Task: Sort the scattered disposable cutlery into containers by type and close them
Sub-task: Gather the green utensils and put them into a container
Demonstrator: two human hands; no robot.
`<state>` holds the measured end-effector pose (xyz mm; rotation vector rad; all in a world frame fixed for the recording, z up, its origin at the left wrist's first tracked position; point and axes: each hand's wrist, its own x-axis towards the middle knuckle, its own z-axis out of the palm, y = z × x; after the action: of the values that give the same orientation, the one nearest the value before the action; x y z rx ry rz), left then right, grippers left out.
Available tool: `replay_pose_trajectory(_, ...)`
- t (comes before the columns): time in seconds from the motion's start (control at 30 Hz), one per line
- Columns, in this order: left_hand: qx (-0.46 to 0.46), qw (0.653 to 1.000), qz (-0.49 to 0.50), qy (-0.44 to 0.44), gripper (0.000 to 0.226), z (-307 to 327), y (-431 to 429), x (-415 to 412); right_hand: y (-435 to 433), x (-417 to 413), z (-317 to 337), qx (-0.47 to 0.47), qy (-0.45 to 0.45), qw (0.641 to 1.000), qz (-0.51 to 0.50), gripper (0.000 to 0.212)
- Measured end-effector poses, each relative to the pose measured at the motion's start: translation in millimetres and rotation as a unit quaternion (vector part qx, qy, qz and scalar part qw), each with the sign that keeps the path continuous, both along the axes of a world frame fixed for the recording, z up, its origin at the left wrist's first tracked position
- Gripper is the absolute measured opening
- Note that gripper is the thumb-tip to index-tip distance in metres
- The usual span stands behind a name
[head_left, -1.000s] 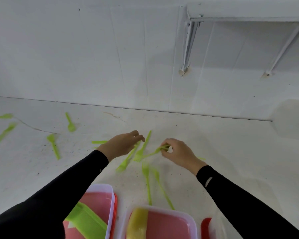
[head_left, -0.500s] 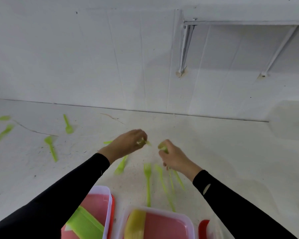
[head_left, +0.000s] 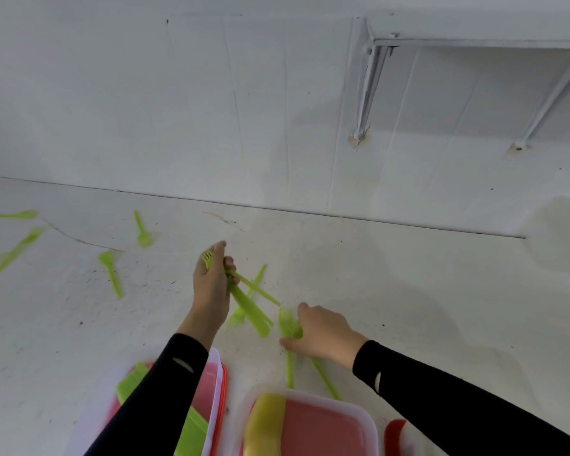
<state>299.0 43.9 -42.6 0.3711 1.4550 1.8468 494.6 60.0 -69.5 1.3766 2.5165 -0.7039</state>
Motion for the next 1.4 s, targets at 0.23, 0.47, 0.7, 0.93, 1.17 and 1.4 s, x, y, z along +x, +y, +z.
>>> replay_pose_trajectory(0.23,0.002,0.995,-0.055,-0.079,0.017,-13.9,-13.6,26.9,15.7,4.4,-2.6,-0.163,0.136,0.971,-0.111,0.019)
replay_pose_trajectory(0.47,-0.056,0.994,-0.069,-0.063,0.038,-17.3,-19.4,32.3,31.3,10.6,0.1,-0.207,0.246,0.926,-0.197,0.014)
replay_pose_trajectory(0.7,-0.055,0.980,-0.156,-0.110,0.025,-28.9,-20.1,34.6,26.6,-6.0,35.1,-0.343,0.367,0.854,-0.139,0.020)
replay_pose_trajectory(0.93,-0.120,0.944,-0.293,-0.095,0.063,-25.3,-23.0,35.1,15.8,-17.8,29.6,-0.394,0.373,0.832,-0.118,0.011)
replay_pose_trajectory(1.17,-0.110,0.950,-0.276,-0.096,0.032,-29.3,-24.4,39.3,17.8,-17.2,24.3,-0.310,0.371,0.859,-0.169,0.021)
replay_pose_trajectory(1.4,-0.087,0.966,-0.204,-0.132,0.025,-26.0,-24.7,35.3,30.7,-6.1,28.4,-0.330,0.395,0.827,-0.228,0.028)
